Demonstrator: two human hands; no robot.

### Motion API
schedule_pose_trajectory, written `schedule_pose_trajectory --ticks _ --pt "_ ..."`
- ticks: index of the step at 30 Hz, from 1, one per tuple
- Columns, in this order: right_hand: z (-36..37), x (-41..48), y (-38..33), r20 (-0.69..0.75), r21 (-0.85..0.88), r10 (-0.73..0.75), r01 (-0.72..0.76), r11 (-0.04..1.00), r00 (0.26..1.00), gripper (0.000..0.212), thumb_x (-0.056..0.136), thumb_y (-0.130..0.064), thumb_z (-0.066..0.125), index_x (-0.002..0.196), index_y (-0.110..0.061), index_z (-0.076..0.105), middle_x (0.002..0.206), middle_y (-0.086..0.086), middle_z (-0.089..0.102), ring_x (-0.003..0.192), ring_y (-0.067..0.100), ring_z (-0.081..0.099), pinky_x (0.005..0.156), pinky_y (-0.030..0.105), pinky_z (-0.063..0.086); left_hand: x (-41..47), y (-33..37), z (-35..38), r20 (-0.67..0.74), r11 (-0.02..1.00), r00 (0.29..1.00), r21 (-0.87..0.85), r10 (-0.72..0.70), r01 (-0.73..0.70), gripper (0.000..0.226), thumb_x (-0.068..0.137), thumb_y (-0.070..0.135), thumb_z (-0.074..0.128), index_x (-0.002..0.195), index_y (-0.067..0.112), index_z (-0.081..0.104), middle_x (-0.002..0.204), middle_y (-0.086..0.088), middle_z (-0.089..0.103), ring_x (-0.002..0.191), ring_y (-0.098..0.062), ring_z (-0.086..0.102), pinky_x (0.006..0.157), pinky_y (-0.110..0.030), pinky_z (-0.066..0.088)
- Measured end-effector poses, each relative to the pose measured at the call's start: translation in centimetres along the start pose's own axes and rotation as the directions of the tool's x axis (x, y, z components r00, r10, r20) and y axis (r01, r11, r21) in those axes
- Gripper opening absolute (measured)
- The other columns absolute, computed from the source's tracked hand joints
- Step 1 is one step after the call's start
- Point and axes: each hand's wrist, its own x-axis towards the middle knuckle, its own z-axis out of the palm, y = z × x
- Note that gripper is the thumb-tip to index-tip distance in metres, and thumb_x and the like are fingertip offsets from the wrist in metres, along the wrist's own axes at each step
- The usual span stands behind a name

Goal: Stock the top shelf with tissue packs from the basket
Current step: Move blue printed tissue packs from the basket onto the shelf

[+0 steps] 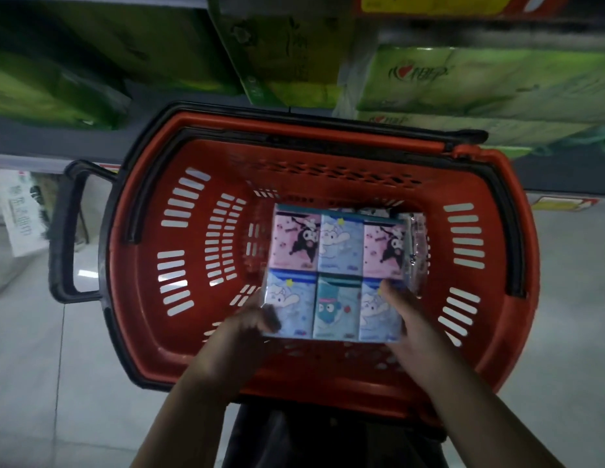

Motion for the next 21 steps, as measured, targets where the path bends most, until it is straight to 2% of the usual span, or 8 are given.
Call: schedule_pose_trajectory --ticks 2,4,6,9,10,13,16,21 --pt "-0.2 -0.9 0.4 0.048 -0.104 -0.111 0.115 0.988 0.993 0.076 0.088 0.012 0.051 0.113 -0.060 0.053 0.122 -0.026 0.045 0.091 -0.036 0.043 0.083 -0.002 0.041 0.1 -0.1 0.8 -0.013 1.000 1.000 -0.013 0.025 -0.025 0.059 0.065 0.004 0.061 0.124 -0.002 0.057 0.121 -0.027 0.063 0.111 -0.040 0.062 0.094 -0.053 0.050" --pt "-0.5 -1.8 0.3 0.064 -0.021 -0.112 0.113 0.993 0.992 0.055 0.090 0.005 0.052 0.115 -0.043 0.060 0.131 -0.008 0.055 0.104 -0.015 0.056 0.090 0.018 0.051 -0.1 -0.2 1.5 -0.110 0.999 0.993 0.010 0.034 -0.033 0.030 0.078 -0.001 0.058 0.105 0.000 0.071 0.104 -0.018 0.072 0.096 -0.025 0.071 0.079 -0.033 0.058" --pt "-0.3 -2.7 -0.5 0.050 0.051 -0.085 0.082 0.995 0.995 0.048 0.092 0.005 0.048 0.118 -0.033 0.059 0.118 -0.009 0.063 0.100 -0.008 0.062 0.083 0.019 0.054 -1.1 -0.7 1.8 -0.133 0.997 0.989 -0.019 0.069 -0.072 0.035 0.091 0.005 0.048 0.124 0.001 0.059 0.119 -0.020 0.066 0.112 -0.033 0.064 0.091 -0.041 0.055" --pt "-0.3 -4.1 -1.6 0.116 0.273 -0.015 -0.017 0.962 0.993 0.024 0.090 0.000 0.048 0.108 -0.015 0.056 0.085 -0.009 0.075 0.077 0.000 0.070 0.060 0.013 0.053 -3.0 -1.1 2.6 -0.194 0.995 0.977 -0.029 0.088 -0.095 0.042 0.092 0.017 0.058 0.133 0.006 0.053 0.128 -0.021 0.062 0.118 -0.039 0.059 0.098 -0.051 0.048" --pt "-0.2 -4.6 -2.1 0.142 0.280 -0.039 -0.003 0.960 0.989 0.025 0.083 -0.013 0.061 0.108 -0.015 0.058 0.089 -0.004 0.075 0.082 0.008 0.072 0.061 0.017 0.054 -3.2 -1.1 3.1 -0.215 0.995 0.972 -0.025 0.089 -0.097 0.045 0.089 0.021 0.059 0.131 0.006 0.054 0.126 -0.021 0.062 0.116 -0.039 0.060 0.097 -0.052 0.048" --pt "-0.4 -5.3 -1.9 0.175 0.346 -0.020 -0.043 0.937 0.984 0.078 0.046 -0.043 0.091 0.114 -0.018 0.062 0.112 0.010 0.070 0.101 0.027 0.068 0.072 0.035 0.058 -3.7 -0.3 4.4 -0.264 0.996 0.962 -0.033 0.069 -0.081 0.042 0.087 0.022 0.062 0.126 0.007 0.056 0.121 -0.023 0.065 0.110 -0.042 0.063 0.090 -0.052 0.052" --pt "-0.7 -6.6 -1.9 0.165 0.384 -0.002 -0.062 0.921 0.986 0.078 0.055 -0.040 0.087 0.123 -0.017 0.057 0.123 0.014 0.064 0.110 0.033 0.063 0.089 0.050 0.053 -4.4 0.0 5.3 -0.270 0.996 0.961 -0.042 0.059 -0.073 0.044 0.084 0.022 0.055 0.125 0.006 0.055 0.119 -0.024 0.065 0.108 -0.043 0.063 0.087 -0.051 0.053" --pt "-1.3 -8.9 -3.5 0.138 0.369 -0.085 0.029 0.929 0.987 0.055 0.080 -0.022 0.062 0.133 -0.015 0.049 0.127 0.011 0.062 0.115 0.031 0.061 0.087 0.045 0.054 -6.0 0.4 7.1 -0.219 0.984 0.973 -0.147 0.068 -0.102 0.049 0.084 0.019 0.055 0.130 0.006 0.052 0.122 -0.026 0.063 0.111 -0.044 0.061 0.088 -0.051 0.053"
